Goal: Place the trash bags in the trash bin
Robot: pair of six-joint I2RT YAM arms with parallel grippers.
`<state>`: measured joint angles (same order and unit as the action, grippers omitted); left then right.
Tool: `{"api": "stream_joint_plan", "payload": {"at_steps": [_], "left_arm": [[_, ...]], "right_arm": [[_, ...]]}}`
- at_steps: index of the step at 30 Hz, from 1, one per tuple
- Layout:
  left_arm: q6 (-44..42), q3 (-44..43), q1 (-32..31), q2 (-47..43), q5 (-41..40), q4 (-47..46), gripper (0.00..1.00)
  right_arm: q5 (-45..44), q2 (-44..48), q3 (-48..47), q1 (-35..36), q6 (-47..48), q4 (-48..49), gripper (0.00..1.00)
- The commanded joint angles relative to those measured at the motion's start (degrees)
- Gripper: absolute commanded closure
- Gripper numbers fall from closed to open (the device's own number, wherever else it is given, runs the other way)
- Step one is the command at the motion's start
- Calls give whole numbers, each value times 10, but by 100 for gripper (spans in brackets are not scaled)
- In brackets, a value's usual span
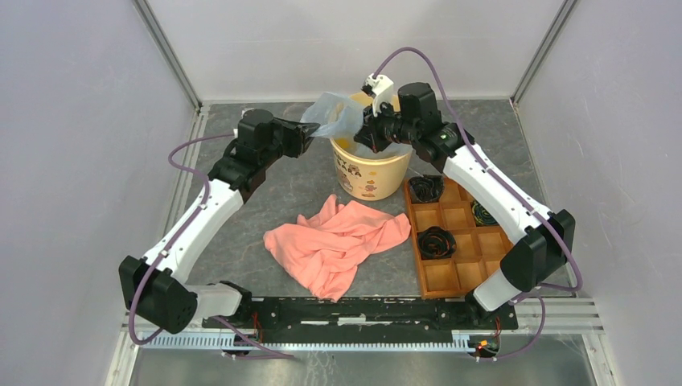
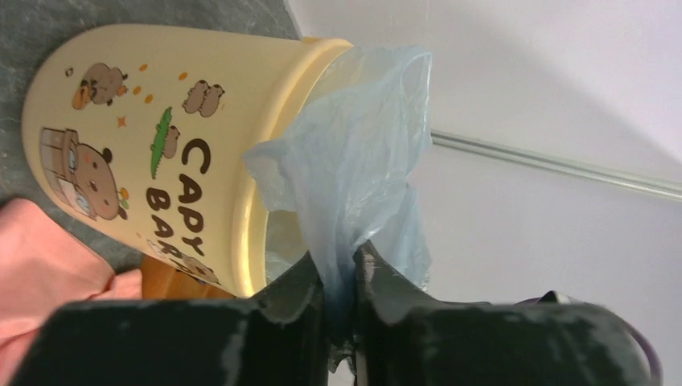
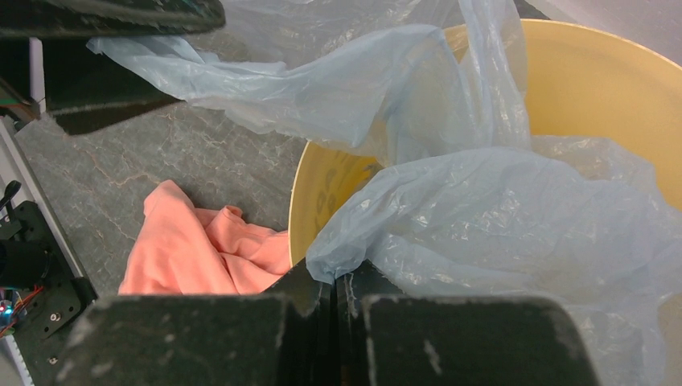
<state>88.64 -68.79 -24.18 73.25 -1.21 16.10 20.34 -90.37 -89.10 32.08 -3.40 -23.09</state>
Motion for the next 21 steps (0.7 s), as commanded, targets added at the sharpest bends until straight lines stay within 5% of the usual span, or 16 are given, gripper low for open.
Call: {"api": "stream_joint_plan", "payload": {"at_steps": [1,4,7,9,14,21], "left_arm": [[-107,28,17,-26,24,-49,88],[-267,35,34,-31,121,-86,98],[-395,33,36,-36,207,-81,98],[-468,32,37,-42,237,-62,98],[-634,35,37,-81,249,-6,98],[-668,47,37,-96,287,10,98]], "right_arm": [[46,-7,-22,-17,-54,47,100],[118,-9,3,-55,-150,129,100],[223,-8,58,-98,-298,291,100],[253,-18,45,-117,-341,318,99],[174,-13,-69,-123,-170,93,68],[-40,49,-104,-120,70,-155,21]]}}
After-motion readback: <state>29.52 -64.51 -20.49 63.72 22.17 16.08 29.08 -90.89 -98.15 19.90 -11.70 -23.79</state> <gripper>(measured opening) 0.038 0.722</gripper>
